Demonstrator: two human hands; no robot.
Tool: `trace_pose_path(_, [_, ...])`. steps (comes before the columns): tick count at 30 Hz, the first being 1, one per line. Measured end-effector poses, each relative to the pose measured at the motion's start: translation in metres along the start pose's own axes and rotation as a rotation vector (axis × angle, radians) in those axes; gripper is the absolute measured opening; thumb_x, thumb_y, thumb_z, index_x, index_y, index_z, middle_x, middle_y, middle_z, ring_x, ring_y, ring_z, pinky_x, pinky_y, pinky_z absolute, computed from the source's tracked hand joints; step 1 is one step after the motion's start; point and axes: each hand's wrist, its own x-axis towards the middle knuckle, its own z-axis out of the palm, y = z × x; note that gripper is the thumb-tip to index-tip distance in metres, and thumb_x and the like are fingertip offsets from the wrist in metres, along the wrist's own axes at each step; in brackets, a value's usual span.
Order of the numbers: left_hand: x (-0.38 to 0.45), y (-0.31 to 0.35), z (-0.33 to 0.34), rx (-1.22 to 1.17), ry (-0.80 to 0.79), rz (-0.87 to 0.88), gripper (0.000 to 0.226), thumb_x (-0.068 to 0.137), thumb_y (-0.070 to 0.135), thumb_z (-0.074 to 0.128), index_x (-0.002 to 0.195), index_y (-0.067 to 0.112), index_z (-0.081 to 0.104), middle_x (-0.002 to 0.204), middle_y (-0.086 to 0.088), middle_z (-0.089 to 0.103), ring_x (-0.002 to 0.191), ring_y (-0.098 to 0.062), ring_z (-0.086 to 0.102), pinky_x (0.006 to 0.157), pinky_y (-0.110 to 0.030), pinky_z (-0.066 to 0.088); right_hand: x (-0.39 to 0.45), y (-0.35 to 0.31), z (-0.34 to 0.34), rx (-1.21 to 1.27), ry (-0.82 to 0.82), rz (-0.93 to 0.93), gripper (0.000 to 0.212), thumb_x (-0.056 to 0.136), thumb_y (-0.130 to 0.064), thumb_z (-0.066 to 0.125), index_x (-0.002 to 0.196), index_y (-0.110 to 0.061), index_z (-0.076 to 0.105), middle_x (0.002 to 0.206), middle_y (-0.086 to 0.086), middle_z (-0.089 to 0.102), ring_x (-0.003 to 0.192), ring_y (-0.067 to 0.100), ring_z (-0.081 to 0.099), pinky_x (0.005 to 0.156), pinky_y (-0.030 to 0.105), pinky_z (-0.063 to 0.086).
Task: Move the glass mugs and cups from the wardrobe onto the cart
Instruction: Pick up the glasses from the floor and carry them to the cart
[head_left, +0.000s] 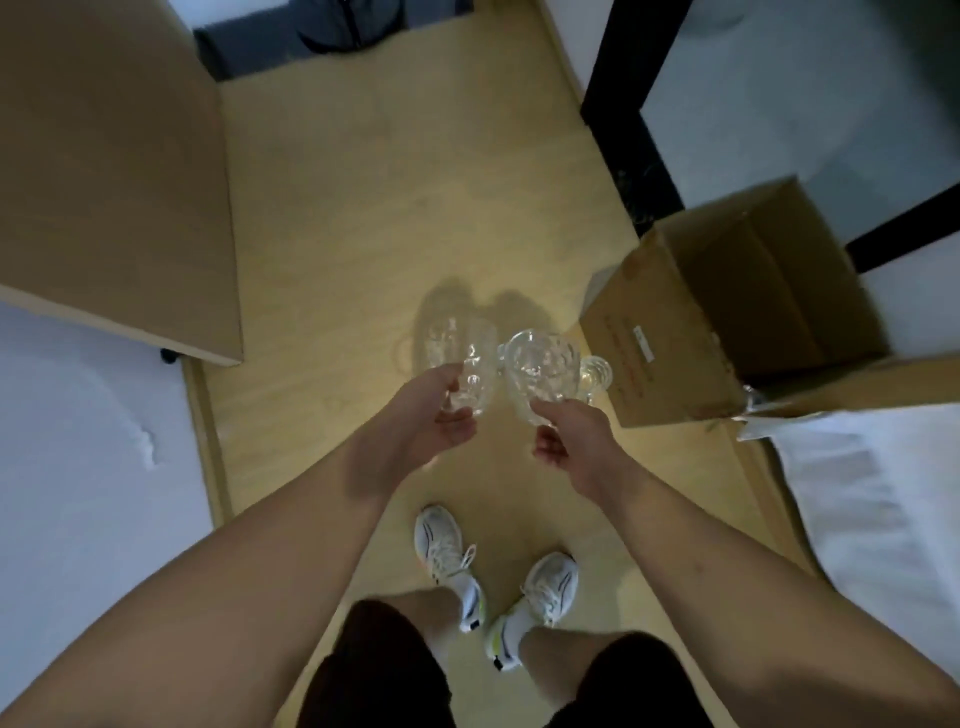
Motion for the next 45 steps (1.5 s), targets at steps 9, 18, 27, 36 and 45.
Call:
trace_pose_path(9, [-0.284,0.240,0.006,0.057,-0.029,0.572,0.051,0.091,0.070,0.054,0.088,0.019,0.057,0.106,-0.009,0.062,0.093,-0.022,0.066,0.072,-0.037,0.062,-0.232,-0.270,0.066,-0.078,-0.162,-0.296,0.010,0.090,-0.012,0.063,0.091,-0.013,0.053,0.061,0.002,0.046,0.050,0.011,0.040,0.051,0.025,0.041])
trace_pose_path(18, [-0.460,0.322,-0.009,-0.158,-0.023,0.847,0.044,0.099,0.053,0.053,0.074,0.017,0.049,0.106,-0.021,0.060,0.095,-0.032,0.066,0.062,-0.040,0.061,-0.356,-0.404,0.117,-0.047,-0.355,-0.661,0.010,0.086,-0.012,0.065,0.094,-0.014,0.059,0.055,-0.002,0.044,0.043,0.009,0.039,0.040,0.019,0.039])
trace_pose_path(27, [-0.523,0.300,-0.008,-0.354,0.179,0.991,0.039,0.101,0.046,0.046,0.075,0.017,0.046,0.106,-0.027,0.063,0.091,-0.035,0.066,0.064,-0.042,0.060,-0.391,-0.451,0.135,-0.246,-0.570,-0.760,0.018,0.078,-0.005,0.061,0.095,-0.011,0.060,0.061,0.001,0.042,0.042,0.010,0.038,0.041,0.022,0.037])
trace_pose_path(36, [-0.555,0.211,-0.009,-0.705,0.397,1.034,0.038,0.099,0.044,0.052,0.073,0.016,0.047,0.107,-0.027,0.061,0.092,-0.035,0.065,0.076,-0.045,0.060,-0.417,-0.421,0.168,-0.506,-0.839,-0.765,0.026,0.075,-0.004,0.063,0.100,-0.010,0.066,0.061,0.002,0.045,0.046,0.010,0.036,0.042,0.022,0.031])
trace_pose_path(45, [-0.614,0.072,-0.031,-0.897,0.680,1.058,0.039,0.100,0.043,0.050,0.074,0.013,0.049,0.112,-0.031,0.058,0.098,-0.038,0.064,0.070,-0.045,0.059,-0.495,-0.314,0.194,-0.716,-1.105,-0.744,0.012,0.076,-0.005,0.064,0.088,-0.008,0.064,0.052,0.002,0.043,0.041,0.012,0.030,0.038,0.018,0.030])
